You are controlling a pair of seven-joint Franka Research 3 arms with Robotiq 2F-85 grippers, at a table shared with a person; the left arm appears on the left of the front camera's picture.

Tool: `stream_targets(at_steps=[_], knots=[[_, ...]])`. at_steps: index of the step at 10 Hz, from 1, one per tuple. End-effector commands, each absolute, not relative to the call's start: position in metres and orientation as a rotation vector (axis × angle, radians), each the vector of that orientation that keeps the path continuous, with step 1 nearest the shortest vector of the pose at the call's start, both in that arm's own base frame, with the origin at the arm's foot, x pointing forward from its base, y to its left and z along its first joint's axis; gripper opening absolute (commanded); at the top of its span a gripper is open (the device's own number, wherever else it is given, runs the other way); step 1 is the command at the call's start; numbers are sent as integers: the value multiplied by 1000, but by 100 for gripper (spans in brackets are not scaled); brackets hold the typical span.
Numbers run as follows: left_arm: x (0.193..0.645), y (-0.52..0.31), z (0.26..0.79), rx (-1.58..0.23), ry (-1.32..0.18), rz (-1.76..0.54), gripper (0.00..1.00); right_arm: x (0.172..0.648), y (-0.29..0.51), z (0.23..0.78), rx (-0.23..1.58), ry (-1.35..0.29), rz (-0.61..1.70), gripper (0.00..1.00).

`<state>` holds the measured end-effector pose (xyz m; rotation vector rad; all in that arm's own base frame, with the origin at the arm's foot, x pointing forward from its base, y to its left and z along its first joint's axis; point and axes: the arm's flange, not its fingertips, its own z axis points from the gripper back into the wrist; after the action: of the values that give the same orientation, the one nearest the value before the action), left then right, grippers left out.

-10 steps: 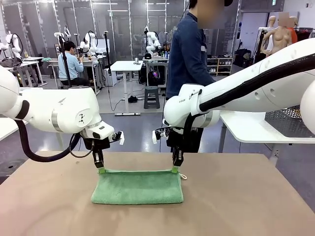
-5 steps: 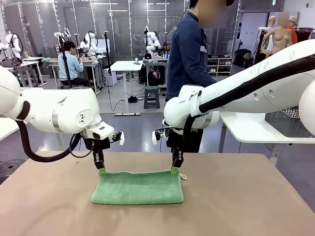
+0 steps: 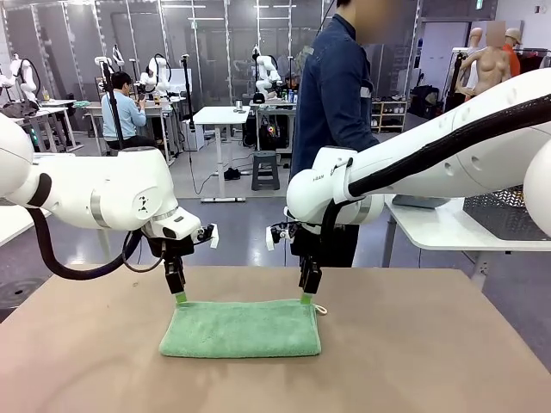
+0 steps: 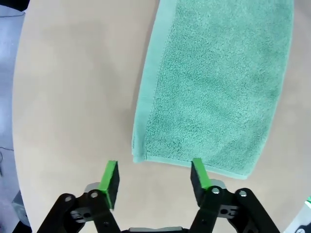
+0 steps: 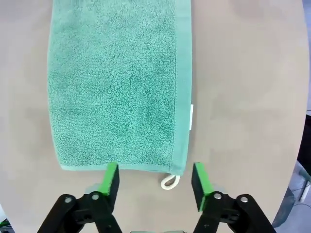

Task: Fold the towels and place them in the basket.
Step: When a person lays out a Towel with hook on the table, fold it in half twice.

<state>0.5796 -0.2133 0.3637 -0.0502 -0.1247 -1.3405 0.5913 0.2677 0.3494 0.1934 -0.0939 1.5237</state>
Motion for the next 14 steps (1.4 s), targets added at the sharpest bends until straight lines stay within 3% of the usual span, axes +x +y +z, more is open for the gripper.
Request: stream_targets(at_steps=[1,2,4,6,9,11,13,14], knots=[[569,-207,369,-62,-150,-1323,91,586,261,354,223,-93,1494,90],[566,-206,373,-87,-152,-1297,100,584,261,356,249,-88,1456,100],[548,-199,387,-129,-163,-1242,100,573,260,365,291,-60,1262,100],[501,-182,403,-165,-145,-1132,100,551,262,370,411,-93,952,100],[438,-137,420,-200,-242,-964,100,539,269,360,346,-38,688,100],[407,-122,422,-199,-295,-931,100,529,269,356,256,-74,629,100],[406,-121,414,-231,-290,-946,100,521,265,356,167,-80,639,100],[410,-113,425,-211,-262,-941,100,535,268,355,291,-70,650,100]])
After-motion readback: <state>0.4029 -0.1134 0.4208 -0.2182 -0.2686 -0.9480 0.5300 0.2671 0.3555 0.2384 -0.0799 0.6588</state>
